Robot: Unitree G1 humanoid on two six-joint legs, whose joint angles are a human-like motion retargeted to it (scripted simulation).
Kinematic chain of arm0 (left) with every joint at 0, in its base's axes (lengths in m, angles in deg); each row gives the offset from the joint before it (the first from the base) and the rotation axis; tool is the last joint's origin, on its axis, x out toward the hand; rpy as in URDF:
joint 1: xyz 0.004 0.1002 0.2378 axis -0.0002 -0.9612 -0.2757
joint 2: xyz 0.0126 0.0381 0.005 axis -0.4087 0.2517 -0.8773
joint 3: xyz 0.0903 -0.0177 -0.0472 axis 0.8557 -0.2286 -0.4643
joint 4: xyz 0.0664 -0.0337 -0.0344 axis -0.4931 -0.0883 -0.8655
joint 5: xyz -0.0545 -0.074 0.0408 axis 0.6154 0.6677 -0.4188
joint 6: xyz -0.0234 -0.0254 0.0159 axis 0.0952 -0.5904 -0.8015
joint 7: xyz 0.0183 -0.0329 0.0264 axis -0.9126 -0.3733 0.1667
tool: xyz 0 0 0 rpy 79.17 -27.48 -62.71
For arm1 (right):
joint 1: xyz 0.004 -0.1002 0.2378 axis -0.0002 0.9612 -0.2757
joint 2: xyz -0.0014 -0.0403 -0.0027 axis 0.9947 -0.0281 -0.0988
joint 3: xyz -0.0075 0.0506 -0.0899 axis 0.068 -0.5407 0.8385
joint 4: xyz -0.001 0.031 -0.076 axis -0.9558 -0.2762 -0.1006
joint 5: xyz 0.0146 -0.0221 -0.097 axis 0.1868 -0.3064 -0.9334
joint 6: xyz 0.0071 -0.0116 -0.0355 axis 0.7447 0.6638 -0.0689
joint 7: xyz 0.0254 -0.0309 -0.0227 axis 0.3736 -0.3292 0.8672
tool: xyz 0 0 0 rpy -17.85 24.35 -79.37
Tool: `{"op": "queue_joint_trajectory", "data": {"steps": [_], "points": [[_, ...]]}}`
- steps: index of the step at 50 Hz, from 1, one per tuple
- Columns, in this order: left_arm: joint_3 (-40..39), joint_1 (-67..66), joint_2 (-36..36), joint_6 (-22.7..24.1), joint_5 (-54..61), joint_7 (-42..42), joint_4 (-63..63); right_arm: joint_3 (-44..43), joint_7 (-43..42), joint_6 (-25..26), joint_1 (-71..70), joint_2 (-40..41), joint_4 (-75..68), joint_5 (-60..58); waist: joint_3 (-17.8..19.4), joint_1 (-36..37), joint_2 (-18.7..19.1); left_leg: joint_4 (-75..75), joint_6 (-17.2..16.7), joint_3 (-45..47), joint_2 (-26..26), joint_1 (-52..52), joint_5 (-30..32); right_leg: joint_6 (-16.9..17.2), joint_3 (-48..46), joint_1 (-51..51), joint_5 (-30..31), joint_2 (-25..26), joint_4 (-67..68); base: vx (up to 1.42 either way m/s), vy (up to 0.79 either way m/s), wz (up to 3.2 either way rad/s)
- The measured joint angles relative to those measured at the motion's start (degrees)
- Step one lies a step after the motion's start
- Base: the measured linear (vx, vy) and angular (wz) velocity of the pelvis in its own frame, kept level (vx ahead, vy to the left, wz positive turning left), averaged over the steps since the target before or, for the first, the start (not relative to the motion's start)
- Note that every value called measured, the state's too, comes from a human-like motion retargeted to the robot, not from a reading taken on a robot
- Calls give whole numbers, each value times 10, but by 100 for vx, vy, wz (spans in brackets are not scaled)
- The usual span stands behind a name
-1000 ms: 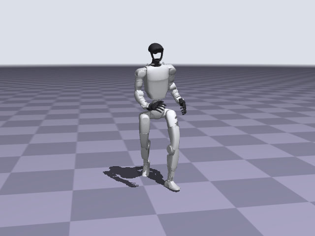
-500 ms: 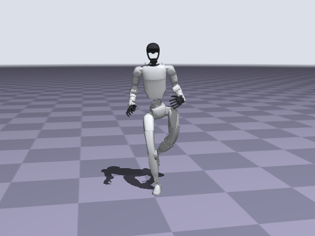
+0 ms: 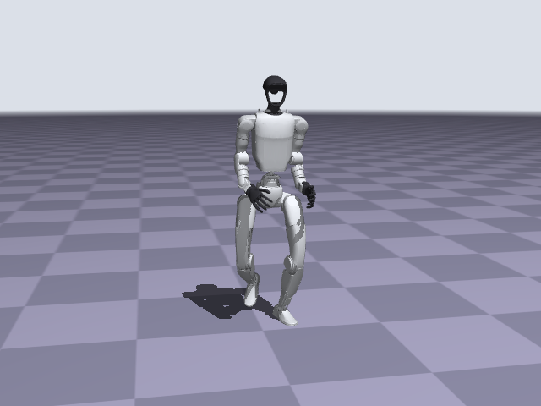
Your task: Walk run
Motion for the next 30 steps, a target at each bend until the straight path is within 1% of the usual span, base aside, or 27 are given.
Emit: {"op": "queue_joint_trajectory", "data": {"steps": [2,3,4,5,6,8,9,10,11,12,13,14,15,17,18,20,22,23,25,28,30], "points": [[-4,32,34,-7,64,-42,14,-5,-7,-25,18,-20,16,38,1,-41,-19,-60,-11,15,-37,49,13,-13,-7,-92,-54,-55,-4,92,-12,-6],[6,40,27,-8,69,-59,29,-12,-24,-32,28,-33,28,46,3,-62,-25,-102,-13,12,-60,78,30,-18,-21,-125,-69,-74,-31,109,-19,57],[23,46,10,-8,63,-73,44,-22,-40,-36,38,-43,37,46,4,-81,-29,-141,-17,15,-78,110,46,-21,-30,-151,-75,-82,-75,120,-24,85],[44,52,-12,-8,52,-87,59,-36,-56,-38,49,-52,45,42,4,-98,-32,-179,-21,20,-94,142,62,-25,-38,-172,-78,-84,-128,104,-22,94],[67,58,-39,-10,38,-98,82,-49,-71,-38,60,-54,49,34,7,-113,-39,-214,-28,12,-112,174,84,-21,-32,-187,-70,-82,-189,91,-23,88],[104,65,-91,-10,11,-112,133,-67,-88,-34,78,-54,52,21,13,-136,-51,-266,-47,3,-137,233,121,-4,-26,-202,-50,-80,-300,90,-31,42],[115,67,-115,-9,1,-113,157,-69,-89,-32,83,-53,50,20,15,-144,-51,-281,-58,2,-139,258,136,-10,-28,-205,-43,-75,-337,95,-38,-11],[123,71,-137,-7,-8,-112,180,-69,-86,-30,86,-51,49,21,16,-151,-49,-292,-71,3,-138,281,150,-23,-32,-207,-39,-69,-365,77,-28,-21],[127,73,-154,-7,-13,-111,200,-67,-75,-32,84,-49,46,30,15,-160,-47,-293,-82,2,-139,298,161,-26,-45,-205,-30,-65,-378,72,-21,-16],[129,75,-169,-9,-15,-111,217,-66,-61,-35,81,-47,43,41,13,-170,-45,-291,-96,-2,-141,314,173,-44,-57,-203,-10,-61,-384,83,-14,1],[129,74,-180,-13,-13,-116,231,-67,-44,-39,76,-46,38,56,10,-180,-43,-279,-115,-11,-142,328,188,-95,-65,-201,33,-61,-375,121,-15,3],[119,66,-182,-20,-6,-126,240,-66,-31,-39,72,-47,31,66,2,-187,-42,-262,-131,-8,-148,340,217,-127,-78,-195,12,-62,-346,161,-14,-1],[105,53,-179,-28,3,-140,245,-66,-21,-38,68,-49,22,74,-9,-194,-42,-243,-146,1,-156,352,254,-151,-93,-189,-39,-63,-308,170,-17,-18],[80,23,-127,-32,12,-176,223,-87,-28,-27,64,-31,-2,74,-11,-167,-58,-126,-159,51,-146,335,350,-126,-19,-203,-90,-109,-210,138,-11,-32],[84,13,-91,-26,9,-185,196,-102,-28,-21,61,-15,-12,80,-22,-139,-70,-54,-156,68,-147,308,383,-117,-14,-195,-115,-130,-190,100,4,-57],[85,7,-45,-16,19,-178,142,-80,-15,-21,52,2,-14,104,-25,-114,-97,62,-159,76,-157,259,407,-94,16,-160,-134,-152,-193,81,0,-66],[89,8,-65,-6,23,-188,120,-47,-7,-20,32,4,5,116,-23,-131,-86,158,-131,58,-104,190,329,-82,-8,-124,-137,-148,-210,70,-8,4],[95,6,-86,-2,15,-195,125,-40,-7,-19,20,1,16,106,-22,-121,-79,184,-118,54,-79,151,304,-77,-11,-105,-130,-133,-234,72,-4,-28],[101,-1,-128,5,-7,-199,146,-23,-3,-18,1,-3,34,79,-22,-102,-61,174,-122,17,-57,85,269,-68,-12,-65,-106,-92,-296,73,-2,-72],[96,-17,-146,5,-22,-194,165,19,13,-17,-23,0,44,62,-20,-76,-51,38,-129,0,-44,39,229,-57,14,-17,-84,-49,-366,56,-2,-134],[91,-24,-145,-6,-14,-188,179,48,31,-20,-45,12,47,78,-10,-53,-43,-73,-117,-14,-38,21,197,-59,51,7,-78,-18,-399,58,2,-203]]}}
